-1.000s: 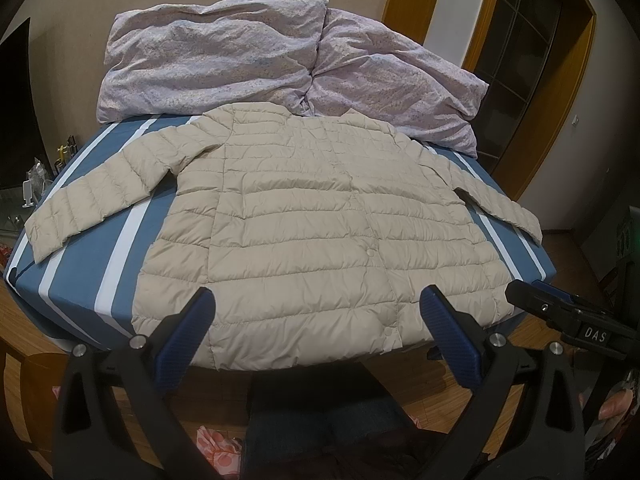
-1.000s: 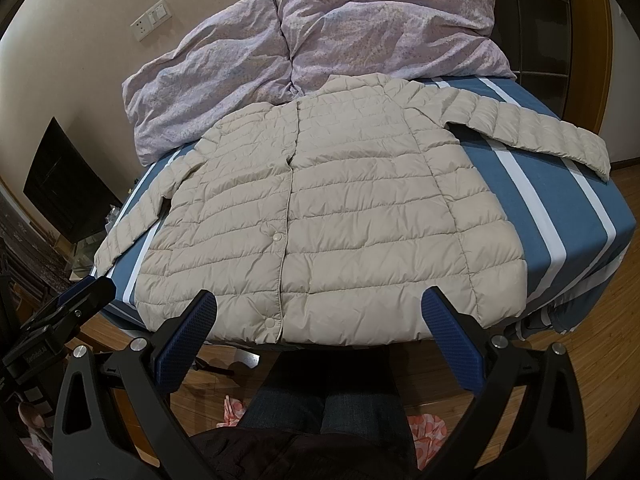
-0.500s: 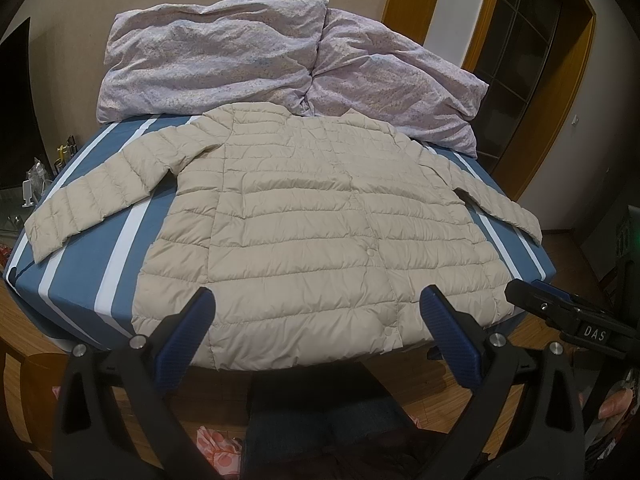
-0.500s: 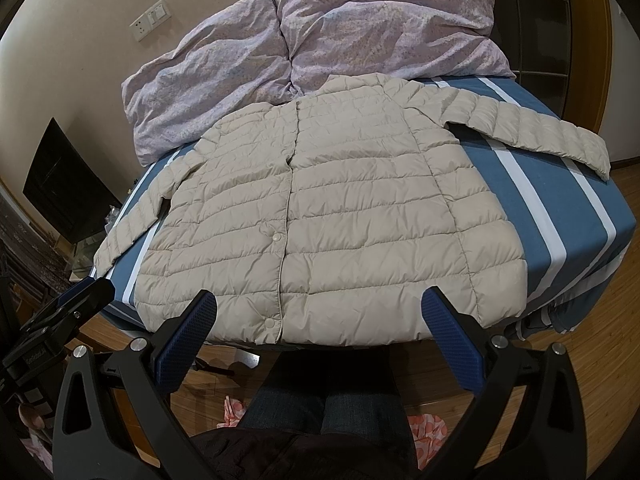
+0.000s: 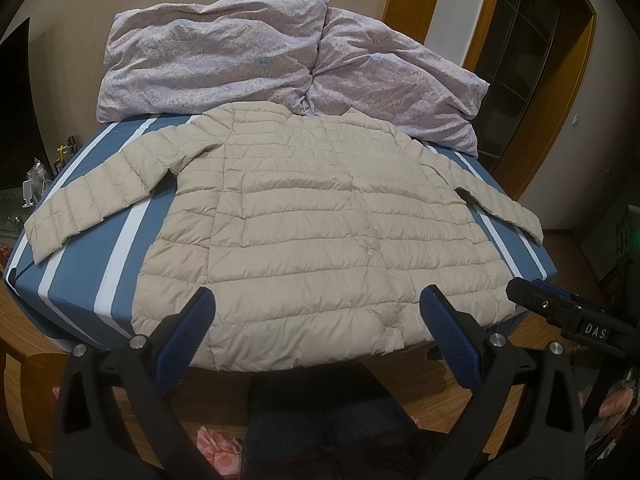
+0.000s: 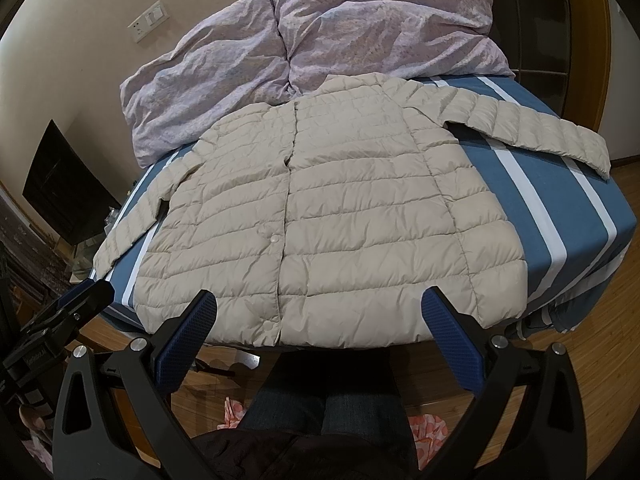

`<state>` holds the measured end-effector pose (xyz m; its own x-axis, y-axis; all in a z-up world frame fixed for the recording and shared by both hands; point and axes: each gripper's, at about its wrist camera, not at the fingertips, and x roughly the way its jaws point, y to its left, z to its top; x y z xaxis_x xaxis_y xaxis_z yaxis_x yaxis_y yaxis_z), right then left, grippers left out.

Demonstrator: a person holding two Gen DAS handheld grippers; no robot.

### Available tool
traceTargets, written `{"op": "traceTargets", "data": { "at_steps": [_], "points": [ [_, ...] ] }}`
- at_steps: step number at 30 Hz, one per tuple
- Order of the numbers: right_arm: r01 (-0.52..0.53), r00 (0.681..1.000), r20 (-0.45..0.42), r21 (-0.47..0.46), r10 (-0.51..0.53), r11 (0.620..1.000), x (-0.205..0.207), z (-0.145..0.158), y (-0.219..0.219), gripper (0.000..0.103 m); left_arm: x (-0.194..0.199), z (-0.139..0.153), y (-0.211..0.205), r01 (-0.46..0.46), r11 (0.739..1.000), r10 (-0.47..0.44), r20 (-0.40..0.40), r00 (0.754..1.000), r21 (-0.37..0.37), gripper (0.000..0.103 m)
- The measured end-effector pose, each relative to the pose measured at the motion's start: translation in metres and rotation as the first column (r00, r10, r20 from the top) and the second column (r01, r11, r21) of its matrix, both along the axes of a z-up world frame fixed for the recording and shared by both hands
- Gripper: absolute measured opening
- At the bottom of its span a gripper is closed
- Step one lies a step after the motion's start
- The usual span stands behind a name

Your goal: Fold large clothes

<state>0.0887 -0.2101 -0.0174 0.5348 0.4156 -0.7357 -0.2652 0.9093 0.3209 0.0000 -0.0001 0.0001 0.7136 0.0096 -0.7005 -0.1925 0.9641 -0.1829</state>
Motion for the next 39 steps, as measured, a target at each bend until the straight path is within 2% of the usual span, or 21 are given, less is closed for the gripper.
{"op": "traceTargets", "data": {
  "at_steps": [7, 20, 27, 32, 39],
  "points": [
    [0.002, 1.000, -0.005, -0.002, -0.002, 1.000, 0.005, -0.001, 0.003, 0.102, 0.002, -0.006, 0.005, -0.002, 1.000, 0.002, -0.008, 1.000, -0.005, 0.101],
    [0.073, 0.997, 0.023, -0.052, -0.072, 0.996, 0.041, -0.011, 0.005, 0.102, 0.043, -0.021, 0.027, -0.027, 1.000, 0.026, -0.057, 0.998, -0.005, 0.101],
    [0.123, 0.992, 0.031, -0.064, -0.122, 0.990, 0.074, -0.021, 0.000, 0.102, 0.079, -0.034, 0.043, -0.065, 0.996, 0.070, -0.075, 0.995, 0.067, 0.101],
    [0.172, 0.985, 0.006, -0.079, -0.172, 0.982, 0.105, -0.035, -0.008, 0.102, 0.106, -0.045, 0.054, -0.084, 0.991, 0.092, -0.073, 0.993, 0.102, 0.101],
    [0.260, 0.965, -0.001, -0.114, -0.262, 0.959, 0.154, -0.047, -0.029, 0.102, 0.151, -0.064, 0.074, -0.139, 0.970, 0.157, -0.074, 0.985, 0.197, 0.101]
  ]
}}
